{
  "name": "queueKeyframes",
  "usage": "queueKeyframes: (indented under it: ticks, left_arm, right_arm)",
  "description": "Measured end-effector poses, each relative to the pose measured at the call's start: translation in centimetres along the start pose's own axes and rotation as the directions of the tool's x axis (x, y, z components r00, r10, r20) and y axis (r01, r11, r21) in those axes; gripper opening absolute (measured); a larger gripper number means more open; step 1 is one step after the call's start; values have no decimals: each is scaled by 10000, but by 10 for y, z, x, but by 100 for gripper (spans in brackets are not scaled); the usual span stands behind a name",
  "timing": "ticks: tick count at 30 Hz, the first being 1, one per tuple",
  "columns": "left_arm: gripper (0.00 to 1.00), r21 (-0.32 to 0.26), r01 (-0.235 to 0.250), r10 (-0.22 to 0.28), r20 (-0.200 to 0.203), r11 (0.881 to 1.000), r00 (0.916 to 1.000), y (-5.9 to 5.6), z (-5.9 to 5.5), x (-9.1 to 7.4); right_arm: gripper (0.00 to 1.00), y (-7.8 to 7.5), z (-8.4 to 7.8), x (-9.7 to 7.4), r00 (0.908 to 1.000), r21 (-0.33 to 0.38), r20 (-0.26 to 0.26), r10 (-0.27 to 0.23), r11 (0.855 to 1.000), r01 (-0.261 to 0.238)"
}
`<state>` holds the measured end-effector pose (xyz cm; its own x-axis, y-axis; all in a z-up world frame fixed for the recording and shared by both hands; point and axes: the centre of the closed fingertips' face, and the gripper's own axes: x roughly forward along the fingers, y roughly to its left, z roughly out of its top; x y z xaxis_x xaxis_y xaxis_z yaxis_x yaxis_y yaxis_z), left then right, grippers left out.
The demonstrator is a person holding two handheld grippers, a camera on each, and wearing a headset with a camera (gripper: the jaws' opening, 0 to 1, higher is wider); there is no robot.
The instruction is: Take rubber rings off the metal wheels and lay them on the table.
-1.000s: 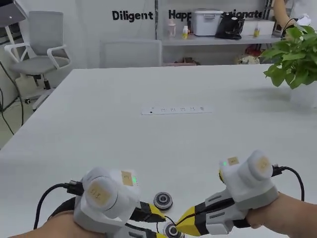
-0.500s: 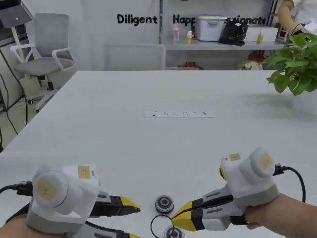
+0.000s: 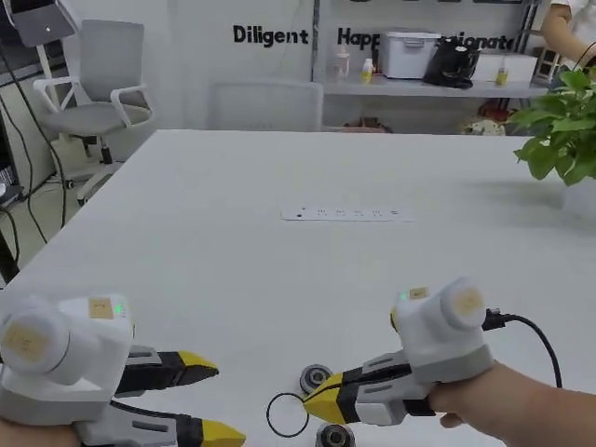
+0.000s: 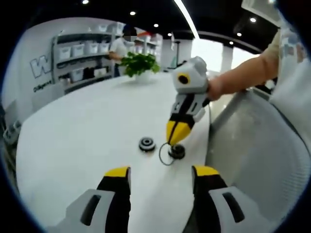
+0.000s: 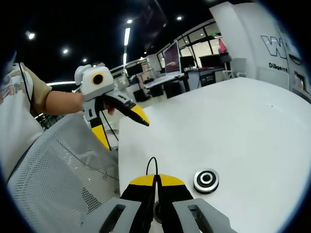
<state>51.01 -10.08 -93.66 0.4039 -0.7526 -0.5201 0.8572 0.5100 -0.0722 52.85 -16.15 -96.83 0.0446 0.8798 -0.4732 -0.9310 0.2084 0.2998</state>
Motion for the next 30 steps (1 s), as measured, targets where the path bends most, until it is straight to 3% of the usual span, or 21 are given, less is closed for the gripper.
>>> queueKeyframes:
  ticks: [10, 19, 30]
  left_arm:
    - [57, -191, -224, 223, -85, 9996, 9997, 3, -9, -6]
    - [58, -287, -283, 279, -150, 9992, 9995, 5, -14, -8]
    - [58, -351, -297, 290, -209, 9989, 9994, 7, -15, -7]
  right_arm:
    - [0, -5, -11, 22, 9988, 31, -410, -272, 9996, 273]
    - [0, -11, -22, 28, 9947, -141, -854, -578, 9983, 568]
    - [21, -11, -21, 24, 9939, -549, -826, -732, 9961, 688]
